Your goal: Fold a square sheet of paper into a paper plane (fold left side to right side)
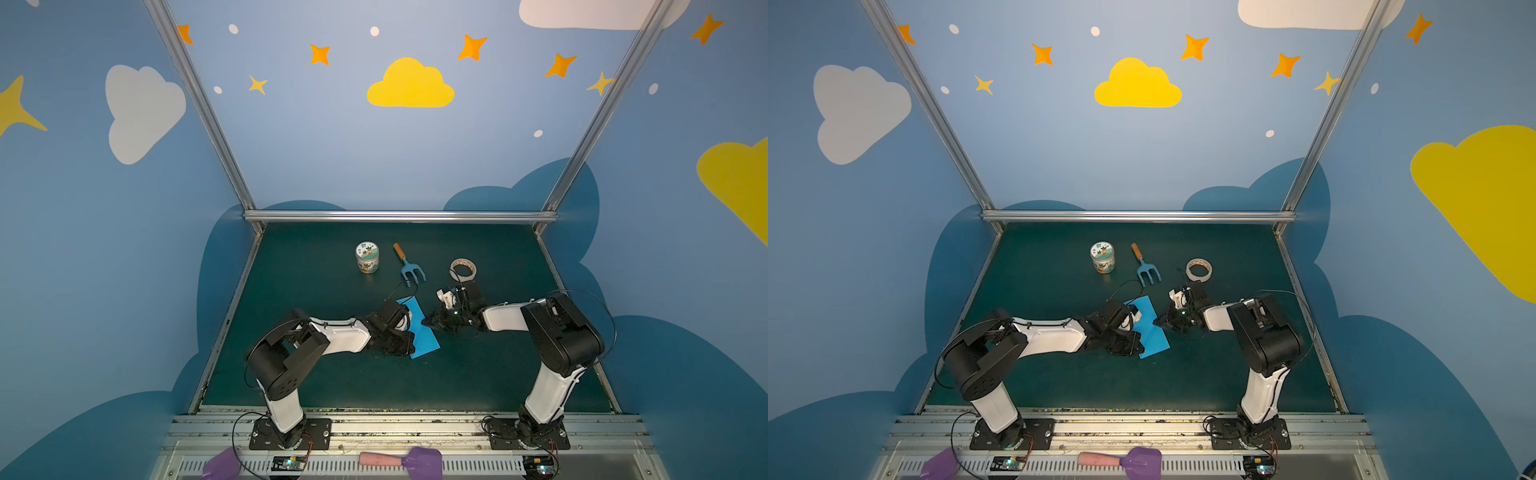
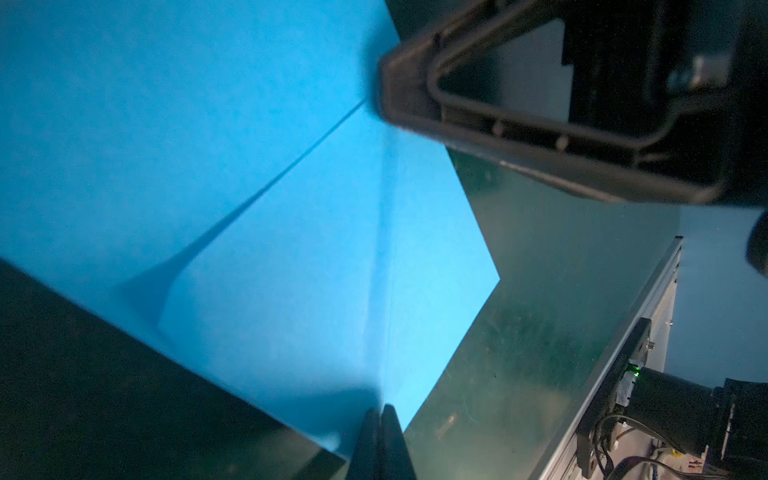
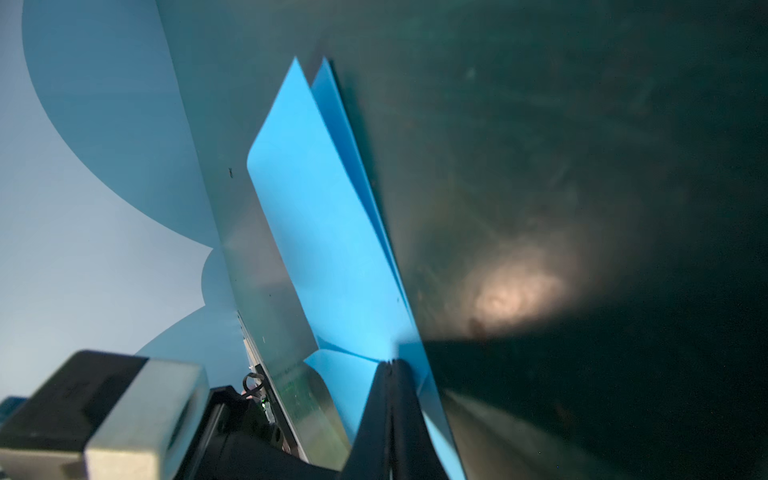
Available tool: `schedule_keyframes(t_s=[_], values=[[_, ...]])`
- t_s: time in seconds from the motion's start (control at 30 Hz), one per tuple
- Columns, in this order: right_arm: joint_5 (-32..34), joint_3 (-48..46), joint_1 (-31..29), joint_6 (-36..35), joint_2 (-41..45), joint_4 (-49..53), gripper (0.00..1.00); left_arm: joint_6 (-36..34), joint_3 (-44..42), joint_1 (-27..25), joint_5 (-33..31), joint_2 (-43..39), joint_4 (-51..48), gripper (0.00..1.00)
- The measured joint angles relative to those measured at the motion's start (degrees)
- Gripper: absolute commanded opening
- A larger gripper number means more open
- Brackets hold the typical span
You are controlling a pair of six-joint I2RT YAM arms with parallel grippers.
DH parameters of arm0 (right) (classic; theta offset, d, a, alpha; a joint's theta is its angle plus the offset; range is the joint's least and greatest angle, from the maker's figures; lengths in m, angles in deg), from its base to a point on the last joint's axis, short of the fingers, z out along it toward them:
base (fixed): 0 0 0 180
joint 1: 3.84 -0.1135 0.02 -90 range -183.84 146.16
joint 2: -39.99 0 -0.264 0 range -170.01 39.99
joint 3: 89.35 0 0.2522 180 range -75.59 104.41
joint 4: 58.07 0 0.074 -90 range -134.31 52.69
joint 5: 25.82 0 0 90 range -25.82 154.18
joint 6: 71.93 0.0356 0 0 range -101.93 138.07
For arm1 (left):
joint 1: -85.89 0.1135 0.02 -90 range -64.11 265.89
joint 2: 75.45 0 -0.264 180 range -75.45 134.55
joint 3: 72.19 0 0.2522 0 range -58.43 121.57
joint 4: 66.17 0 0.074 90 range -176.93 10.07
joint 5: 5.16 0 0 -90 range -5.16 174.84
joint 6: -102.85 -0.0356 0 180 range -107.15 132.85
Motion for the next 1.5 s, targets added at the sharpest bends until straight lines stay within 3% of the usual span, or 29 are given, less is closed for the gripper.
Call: schedule_keyframes(t_s=[0.27,0.47,0.67,0.97,1.5], values=[[0.0,1.4,4.7,-0.2,-0.5,1.6,0.0,-0.2,0.0,0.0,0.0,0.0,-0.1,0.04],[4.8,0.8,6.6,-3.8,6.1,10.7,0.0,-0.7,0.0,0.0,0.0,0.0,-0.1,0.04],[7.0,1.1,1.0,-9.7,14.3,19.0,0.0,-1.3,0.0,0.0,0.2,0.0,-0.3,0.04],[8.9,1.6,-9.5,-13.7,13.2,23.3,0.0,-1.5,0.2,0.0,0.4,0.0,-0.8,0.04],[10.3,4.8,-13.1,-13.9,7.1,22.4,0.0,-1.5,0.3,0.0,0.5,0.0,-0.9,0.04]])
